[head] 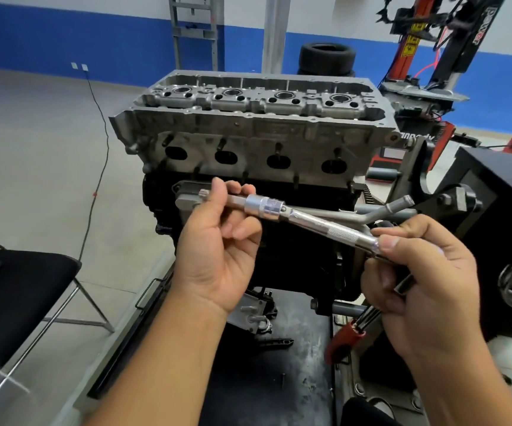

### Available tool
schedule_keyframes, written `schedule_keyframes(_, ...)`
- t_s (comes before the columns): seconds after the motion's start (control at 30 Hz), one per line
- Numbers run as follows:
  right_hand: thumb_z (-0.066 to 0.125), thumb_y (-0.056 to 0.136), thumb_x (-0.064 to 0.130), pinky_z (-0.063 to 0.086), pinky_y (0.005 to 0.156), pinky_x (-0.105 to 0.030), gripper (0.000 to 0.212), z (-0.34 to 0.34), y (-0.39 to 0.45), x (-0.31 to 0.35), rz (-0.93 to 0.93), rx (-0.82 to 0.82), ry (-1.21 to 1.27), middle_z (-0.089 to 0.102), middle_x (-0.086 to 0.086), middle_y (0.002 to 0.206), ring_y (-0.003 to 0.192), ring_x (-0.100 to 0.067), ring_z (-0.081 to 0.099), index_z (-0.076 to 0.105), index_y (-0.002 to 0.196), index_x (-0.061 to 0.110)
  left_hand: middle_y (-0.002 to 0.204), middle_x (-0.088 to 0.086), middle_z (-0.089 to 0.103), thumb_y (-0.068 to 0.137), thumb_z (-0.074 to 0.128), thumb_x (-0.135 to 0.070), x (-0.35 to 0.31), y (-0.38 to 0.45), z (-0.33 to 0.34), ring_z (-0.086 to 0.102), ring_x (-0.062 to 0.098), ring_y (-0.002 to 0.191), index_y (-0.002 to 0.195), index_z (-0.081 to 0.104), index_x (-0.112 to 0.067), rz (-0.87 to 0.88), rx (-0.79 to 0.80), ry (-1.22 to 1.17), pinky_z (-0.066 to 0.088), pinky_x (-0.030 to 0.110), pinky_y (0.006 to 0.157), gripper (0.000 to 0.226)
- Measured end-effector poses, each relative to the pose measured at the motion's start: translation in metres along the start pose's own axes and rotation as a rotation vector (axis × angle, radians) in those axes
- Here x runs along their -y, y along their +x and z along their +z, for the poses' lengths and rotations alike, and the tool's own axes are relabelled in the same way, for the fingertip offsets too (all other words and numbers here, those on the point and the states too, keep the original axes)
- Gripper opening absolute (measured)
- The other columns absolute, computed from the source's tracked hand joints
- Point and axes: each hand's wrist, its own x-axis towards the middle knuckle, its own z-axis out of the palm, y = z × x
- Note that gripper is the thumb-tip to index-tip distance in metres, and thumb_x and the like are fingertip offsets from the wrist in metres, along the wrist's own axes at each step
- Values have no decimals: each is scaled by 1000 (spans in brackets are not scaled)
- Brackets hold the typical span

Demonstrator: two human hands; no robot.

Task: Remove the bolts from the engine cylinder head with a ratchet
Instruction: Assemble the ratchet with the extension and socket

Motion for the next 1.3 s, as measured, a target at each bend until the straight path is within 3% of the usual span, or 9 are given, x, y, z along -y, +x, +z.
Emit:
schedule_keyframes(0.2,57,72,5,26,50,-17,19,-2,0,1,53,-35,48,32,-7,43,33,-7,22,57,60,19,80,4,69,92,62,-25,7,1,2,50,5,55,98,66,-7,20,14,297,44,19,50,19)
schedule_keyframes(0.47,57,72,6,25,49,-17,21,1,-2,6,85,-30,81,31,-7,43,34,-6,20,50,59,20,71,0,64,89,64,-26,9,-3,6,51,7,56,97,67,-6,57,26,350,44,20,49,23)
schedule_keyframes(0.7,58,75,8,27,49,-17,20,3,-10,5,100,-53,86,32,-6,42,34,-7,20,50,61,19,79,11,64,85,68,-28,13,-8,12,49,8,52,89,72,-9,74,17,381,44,21,47,20)
schedule_keyframes(0.83,69,76,16,24,46,-17,22,11,-14,-1,118,-112,-5,34,-8,46,38,-11,22,55,60,20,87,14,65,87,67,-32,14,-6,10,50,7,53,88,76,-10,91,-74,347,48,21,50,23)
schedule_keyframes(0.97,88,78,28,24,43,-23,39,18,-14,0,83,-292,-185,34,-4,54,47,-17,25,55,59,17,86,12,73,87,67,-34,15,-5,9,55,7,54,91,76,-10,97,-76,351,53,20,54,26)
schedule_keyframes(1.07,89,76,20,26,45,-22,42,21,-9,17,10,-367,-181,36,-1,52,45,-15,25,52,55,16,82,10,72,89,63,-39,12,-5,10,59,8,57,93,80,-9,32,-23,393,56,24,56,34)
schedule_keyframes(1.17,84,75,15,34,46,-25,34,29,11,64,-179,-403,-309,43,-4,50,46,-17,37,56,56,12,84,20,72,91,56,-44,12,-4,13,60,16,58,105,70,-1,-30,-17,464,57,29,53,48)
schedule_keyframes(1.3,79,71,10,32,41,-16,32,50,66,152,-446,-395,-660,43,14,44,38,-4,40,53,55,16,77,19,70,100,59,-26,14,-2,9,58,13,52,108,67,1,-79,-86,544,56,27,48,30)
